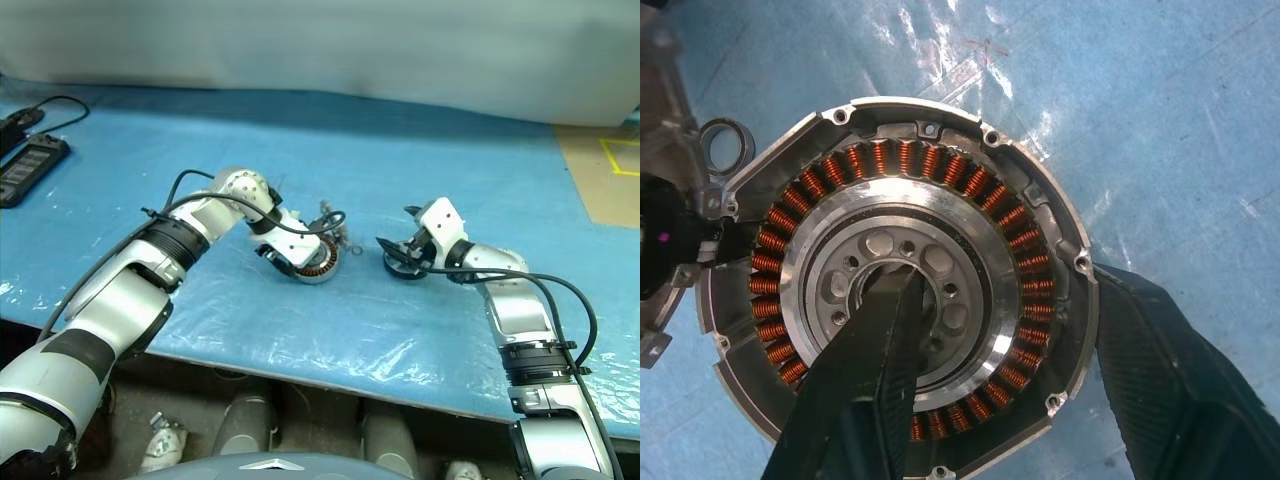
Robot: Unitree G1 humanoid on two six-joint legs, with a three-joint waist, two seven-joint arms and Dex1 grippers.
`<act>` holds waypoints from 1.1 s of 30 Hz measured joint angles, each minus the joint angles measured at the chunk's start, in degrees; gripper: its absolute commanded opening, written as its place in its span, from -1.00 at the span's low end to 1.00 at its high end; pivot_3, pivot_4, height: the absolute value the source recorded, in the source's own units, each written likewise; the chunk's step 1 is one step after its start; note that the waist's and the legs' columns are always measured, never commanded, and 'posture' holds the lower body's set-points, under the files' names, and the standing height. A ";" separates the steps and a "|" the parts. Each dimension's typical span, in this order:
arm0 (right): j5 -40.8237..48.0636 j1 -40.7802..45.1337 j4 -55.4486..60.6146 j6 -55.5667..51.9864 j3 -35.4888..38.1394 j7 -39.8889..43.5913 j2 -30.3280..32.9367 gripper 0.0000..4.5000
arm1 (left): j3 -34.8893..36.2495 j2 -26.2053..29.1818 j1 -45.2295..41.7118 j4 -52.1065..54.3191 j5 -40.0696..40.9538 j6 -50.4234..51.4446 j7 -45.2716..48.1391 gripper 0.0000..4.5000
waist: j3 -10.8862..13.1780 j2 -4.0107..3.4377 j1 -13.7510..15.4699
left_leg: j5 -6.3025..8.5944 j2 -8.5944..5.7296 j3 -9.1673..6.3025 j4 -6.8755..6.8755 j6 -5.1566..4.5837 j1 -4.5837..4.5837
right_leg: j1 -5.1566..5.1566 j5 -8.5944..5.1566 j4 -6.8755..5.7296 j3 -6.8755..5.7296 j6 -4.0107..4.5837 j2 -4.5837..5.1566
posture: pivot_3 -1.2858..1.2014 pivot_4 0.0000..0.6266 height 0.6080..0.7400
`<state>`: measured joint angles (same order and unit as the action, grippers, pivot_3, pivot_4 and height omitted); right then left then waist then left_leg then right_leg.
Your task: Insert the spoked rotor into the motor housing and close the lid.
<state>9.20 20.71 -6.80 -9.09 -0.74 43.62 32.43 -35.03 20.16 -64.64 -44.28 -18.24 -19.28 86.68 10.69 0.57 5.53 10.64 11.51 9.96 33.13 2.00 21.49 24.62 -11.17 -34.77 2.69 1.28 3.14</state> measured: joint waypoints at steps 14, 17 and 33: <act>-0.10 -0.04 -0.07 0.66 0.00 -0.63 -0.92 1.00 | -8.50 6.13 1.81 23.67 16.50 36.53 5.45 0.06 | 0.01 -0.01 -0.09 | -0.02 0.09 0.00 -0.09 0.02 0.58 | 0.55 -0.10 0.02 -0.16 0.01 -0.05 | 0.03 -0.52 1.00; -0.12 -0.07 -0.11 0.98 0.00 -1.04 -1.00 1.00 | -10.49 7.97 1.81 27.22 18.45 41.00 5.56 0.06 | 0.01 -0.01 -0.12 | -0.02 0.10 0.00 -0.09 0.03 0.56 | 0.54 -0.10 0.01 -0.16 0.00 -0.05 | 0.03 -0.52 1.00; -0.26 -0.39 -0.13 1.14 -0.02 -1.30 -1.31 1.00 | -7.55 0.51 0.20 17.65 12.66 41.46 -2.45 0.06 | 0.01 -0.01 -0.12 | -0.05 0.02 0.00 0.01 -0.01 0.19 | 0.08 -0.10 0.01 -0.15 -0.01 0.04 | 0.03 -0.52 1.00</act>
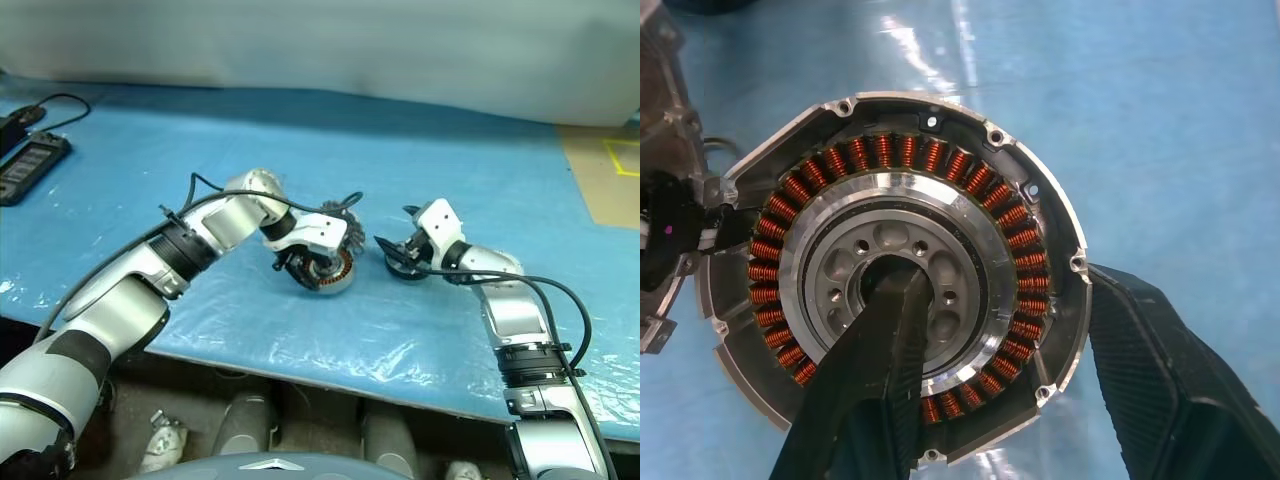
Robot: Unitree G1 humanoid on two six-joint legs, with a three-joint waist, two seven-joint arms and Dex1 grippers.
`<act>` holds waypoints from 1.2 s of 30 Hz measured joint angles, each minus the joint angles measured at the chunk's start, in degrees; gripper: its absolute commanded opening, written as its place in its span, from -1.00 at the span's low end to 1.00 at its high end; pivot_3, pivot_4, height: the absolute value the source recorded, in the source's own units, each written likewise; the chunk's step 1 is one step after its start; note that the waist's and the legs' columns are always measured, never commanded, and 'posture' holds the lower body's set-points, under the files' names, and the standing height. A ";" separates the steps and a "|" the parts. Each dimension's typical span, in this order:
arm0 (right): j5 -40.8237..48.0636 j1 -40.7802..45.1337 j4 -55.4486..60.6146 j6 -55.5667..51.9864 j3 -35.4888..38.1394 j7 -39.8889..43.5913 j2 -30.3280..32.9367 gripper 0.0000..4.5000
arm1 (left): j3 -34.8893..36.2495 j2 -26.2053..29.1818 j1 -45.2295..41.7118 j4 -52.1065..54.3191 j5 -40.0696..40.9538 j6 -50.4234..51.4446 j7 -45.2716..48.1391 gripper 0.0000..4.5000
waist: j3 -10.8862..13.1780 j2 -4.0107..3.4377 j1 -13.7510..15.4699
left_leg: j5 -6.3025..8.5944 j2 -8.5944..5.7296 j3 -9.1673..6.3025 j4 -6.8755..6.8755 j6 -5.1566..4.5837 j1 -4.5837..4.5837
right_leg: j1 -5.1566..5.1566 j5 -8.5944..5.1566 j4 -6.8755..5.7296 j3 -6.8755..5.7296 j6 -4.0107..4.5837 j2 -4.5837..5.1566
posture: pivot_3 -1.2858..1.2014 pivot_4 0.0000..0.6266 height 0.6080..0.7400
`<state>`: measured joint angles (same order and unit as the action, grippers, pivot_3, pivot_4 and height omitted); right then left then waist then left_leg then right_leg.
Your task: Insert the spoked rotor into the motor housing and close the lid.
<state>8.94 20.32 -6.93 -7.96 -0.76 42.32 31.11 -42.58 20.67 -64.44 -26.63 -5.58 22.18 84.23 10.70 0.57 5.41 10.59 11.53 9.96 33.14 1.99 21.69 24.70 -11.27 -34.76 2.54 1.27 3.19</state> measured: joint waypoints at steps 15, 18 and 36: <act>-0.51 0.35 -1.38 0.21 -0.17 0.25 -0.27 1.00 | 1.39 1.41 0.52 0.43 -1.31 0.18 0.06 0.06 | 0.00 0.00 -0.38 | 0.00 0.07 0.00 -0.05 0.00 -0.01 | 0.02 -0.01 0.04 -0.01 0.00 -0.05 | 0.03 -0.52 1.00; -0.80 1.31 -1.93 0.53 -0.21 0.52 -0.35 1.00 | 2.12 3.23 1.67 2.81 -1.64 1.63 0.53 0.06 | 0.00 0.00 -0.73 | 0.00 0.09 0.00 -0.07 0.00 0.06 | 0.05 -0.02 0.10 -0.04 -0.01 -0.06 | 0.03 -0.52 1.00; -1.14 2.90 -3.85 1.99 -1.20 1.30 -1.59 1.00 | 2.19 5.42 3.77 10.52 -2.80 7.62 3.22 0.06 | 0.00 0.00 -1.36 | 0.00 0.10 0.00 -0.15 0.01 0.18 | 0.15 -0.07 0.13 -0.10 0.00 -0.06 | 0.03 -0.52 1.00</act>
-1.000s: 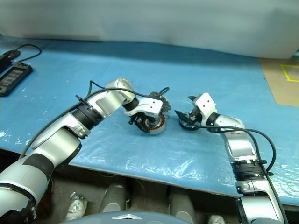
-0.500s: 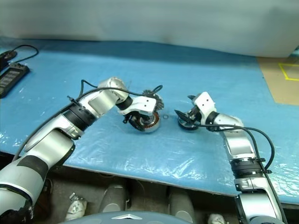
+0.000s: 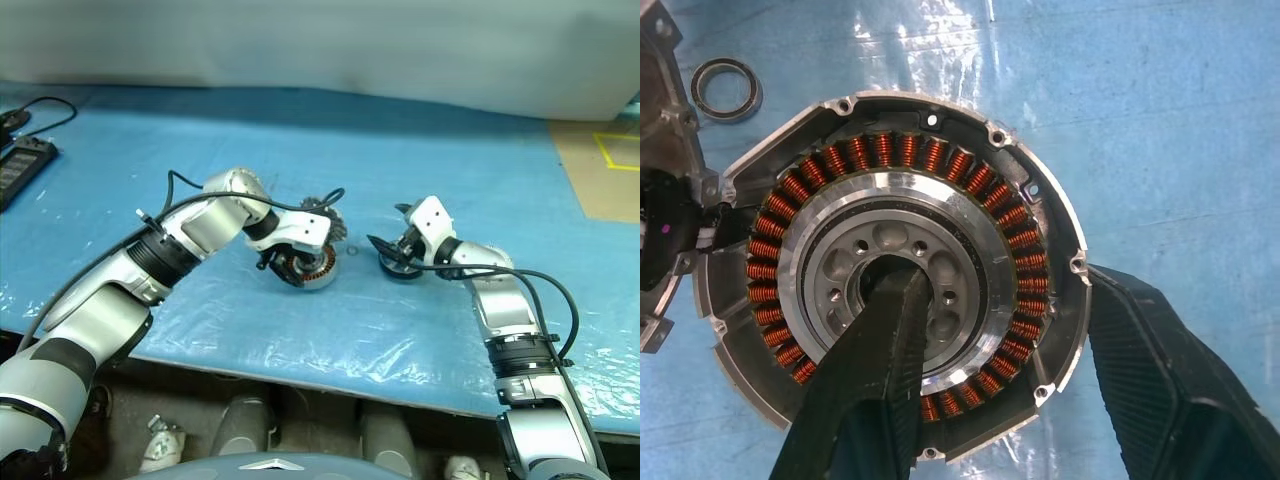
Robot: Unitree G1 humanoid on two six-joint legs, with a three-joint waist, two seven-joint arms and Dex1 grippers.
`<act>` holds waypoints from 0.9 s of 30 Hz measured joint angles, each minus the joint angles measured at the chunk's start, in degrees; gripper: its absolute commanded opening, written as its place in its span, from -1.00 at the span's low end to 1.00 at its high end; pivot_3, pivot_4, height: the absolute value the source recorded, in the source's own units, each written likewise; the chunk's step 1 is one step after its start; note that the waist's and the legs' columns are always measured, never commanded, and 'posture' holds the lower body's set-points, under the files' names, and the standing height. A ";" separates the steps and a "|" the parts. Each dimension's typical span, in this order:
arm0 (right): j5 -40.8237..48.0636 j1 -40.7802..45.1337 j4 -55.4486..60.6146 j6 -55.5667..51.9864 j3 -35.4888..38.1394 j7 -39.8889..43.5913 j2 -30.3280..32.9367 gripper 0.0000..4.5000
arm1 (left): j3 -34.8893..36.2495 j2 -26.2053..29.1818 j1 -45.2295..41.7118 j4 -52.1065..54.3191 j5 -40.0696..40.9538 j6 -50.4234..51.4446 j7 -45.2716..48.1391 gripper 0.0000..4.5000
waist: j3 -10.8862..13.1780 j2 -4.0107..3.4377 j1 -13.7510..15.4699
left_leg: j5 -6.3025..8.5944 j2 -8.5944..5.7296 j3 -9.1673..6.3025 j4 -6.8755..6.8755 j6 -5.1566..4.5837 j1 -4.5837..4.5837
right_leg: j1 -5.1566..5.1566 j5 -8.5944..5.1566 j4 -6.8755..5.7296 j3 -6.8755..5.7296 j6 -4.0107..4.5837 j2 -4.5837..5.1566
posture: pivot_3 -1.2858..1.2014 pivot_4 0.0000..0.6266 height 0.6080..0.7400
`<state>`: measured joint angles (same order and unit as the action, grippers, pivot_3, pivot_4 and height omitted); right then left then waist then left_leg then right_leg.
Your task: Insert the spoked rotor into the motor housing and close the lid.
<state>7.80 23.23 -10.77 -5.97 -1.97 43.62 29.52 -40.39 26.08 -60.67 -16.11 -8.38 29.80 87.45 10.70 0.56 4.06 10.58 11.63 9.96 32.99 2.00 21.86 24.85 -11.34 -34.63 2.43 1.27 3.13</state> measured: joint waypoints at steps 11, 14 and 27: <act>0.00 0.00 0.00 0.00 0.00 -0.06 -0.29 1.00 | 1.77 -2.96 0.09 -1.71 1.60 3.64 -0.82 0.89 | 0.00 0.00 0.05 | 0.00 -0.02 0.00 0.03 -0.01 0.02 | 0.00 0.00 -0.03 -0.02 0.00 0.03 | 0.03 -0.52 1.00; 0.01 -0.02 0.00 0.00 0.00 0.00 -0.30 1.00 | 3.03 -2.76 -0.02 -1.56 2.97 6.03 -0.59 0.89 | 0.00 0.00 0.03 | 0.00 -0.01 0.00 0.03 0.00 0.04 | 0.01 0.00 -0.02 -0.03 0.00 0.02 | 0.03 -0.52 1.00; 1.25 -1.71 0.33 0.02 -0.27 3.88 -0.68 1.00 | 12.66 13.59 3.87 17.78 29.36 18.01 4.77 0.89 | 0.00 -0.08 -0.05 | 0.00 0.02 0.03 -0.01 0.01 0.16 | 0.22 -0.05 -0.09 -0.07 0.08 0.02 | 0.03 -0.52 1.00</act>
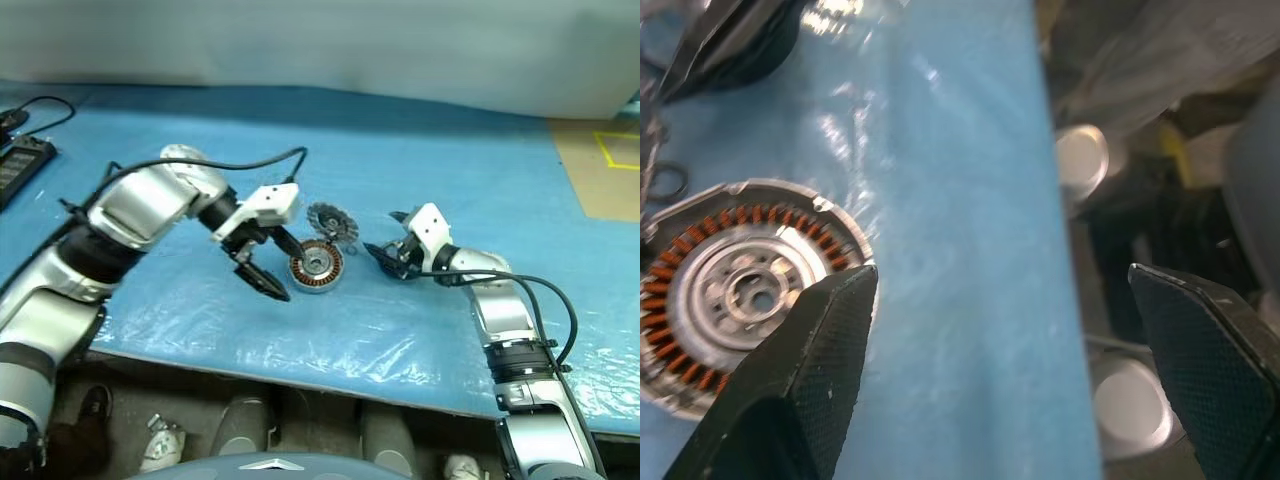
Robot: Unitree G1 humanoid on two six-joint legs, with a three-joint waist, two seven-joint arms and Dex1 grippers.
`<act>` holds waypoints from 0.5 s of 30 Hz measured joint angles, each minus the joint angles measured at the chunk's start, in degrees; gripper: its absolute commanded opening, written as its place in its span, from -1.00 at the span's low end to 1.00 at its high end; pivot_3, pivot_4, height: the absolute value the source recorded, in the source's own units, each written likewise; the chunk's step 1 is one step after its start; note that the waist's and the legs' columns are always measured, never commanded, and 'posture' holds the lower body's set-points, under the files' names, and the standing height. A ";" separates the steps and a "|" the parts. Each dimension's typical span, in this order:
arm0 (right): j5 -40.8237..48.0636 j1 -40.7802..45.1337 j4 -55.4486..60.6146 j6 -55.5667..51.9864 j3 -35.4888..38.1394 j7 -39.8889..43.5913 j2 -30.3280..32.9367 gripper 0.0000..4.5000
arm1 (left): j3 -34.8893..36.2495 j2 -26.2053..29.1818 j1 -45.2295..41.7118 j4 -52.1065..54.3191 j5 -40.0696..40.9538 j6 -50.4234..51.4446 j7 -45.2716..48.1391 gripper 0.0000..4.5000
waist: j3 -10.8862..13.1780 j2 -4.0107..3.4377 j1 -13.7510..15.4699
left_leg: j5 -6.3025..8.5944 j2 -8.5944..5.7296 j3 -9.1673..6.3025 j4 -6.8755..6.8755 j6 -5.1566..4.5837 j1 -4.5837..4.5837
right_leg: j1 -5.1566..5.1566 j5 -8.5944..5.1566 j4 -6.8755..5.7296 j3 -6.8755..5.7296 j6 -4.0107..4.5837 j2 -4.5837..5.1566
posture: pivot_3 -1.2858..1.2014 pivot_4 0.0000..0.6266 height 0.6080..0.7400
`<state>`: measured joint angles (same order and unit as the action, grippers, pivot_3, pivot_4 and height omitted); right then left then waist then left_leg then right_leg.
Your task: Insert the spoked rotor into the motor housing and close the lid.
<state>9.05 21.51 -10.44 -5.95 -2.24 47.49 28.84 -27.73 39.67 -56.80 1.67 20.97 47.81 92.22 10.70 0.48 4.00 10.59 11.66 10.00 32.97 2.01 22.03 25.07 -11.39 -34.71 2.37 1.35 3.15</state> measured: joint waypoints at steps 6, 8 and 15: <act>0.00 -0.53 0.61 -0.54 -1.41 2.14 0.01 1.00 | 11.68 -3.41 9.25 -7.58 1.88 -13.59 -4.82 0.89 | 0.00 0.00 0.02 | -0.02 0.05 -0.02 0.08 0.01 0.05 | -0.02 0.00 -0.02 -0.08 0.00 0.00 | 0.03 -0.52 1.00; -0.01 -0.50 1.01 -0.71 -1.58 2.80 0.03 1.00 | 14.54 -4.62 11.09 -9.12 1.92 -17.63 -6.46 0.89 | 0.00 0.00 0.01 | -0.02 0.05 -0.02 0.08 0.02 0.05 | -0.02 0.00 -0.01 -0.07 0.00 -0.01 | 0.03 -0.52 1.00; -0.31 0.11 1.11 -0.69 -2.96 3.76 0.14 1.00 | 18.92 -7.43 17.17 -14.66 2.14 -27.16 -8.79 0.89 | 0.00 0.00 0.01 | -0.02 0.12 -0.02 0.08 0.02 0.06 | 0.00 0.00 -0.05 -0.13 0.00 -0.04 | 0.03 -0.52 1.00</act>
<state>8.74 21.62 -9.33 -6.65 -5.20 51.26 28.99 -8.81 32.24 -39.63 -12.99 23.11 20.65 83.43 10.70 0.48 4.01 10.56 11.77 9.98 33.05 2.02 22.08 25.07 -11.39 -34.76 2.24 1.34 3.12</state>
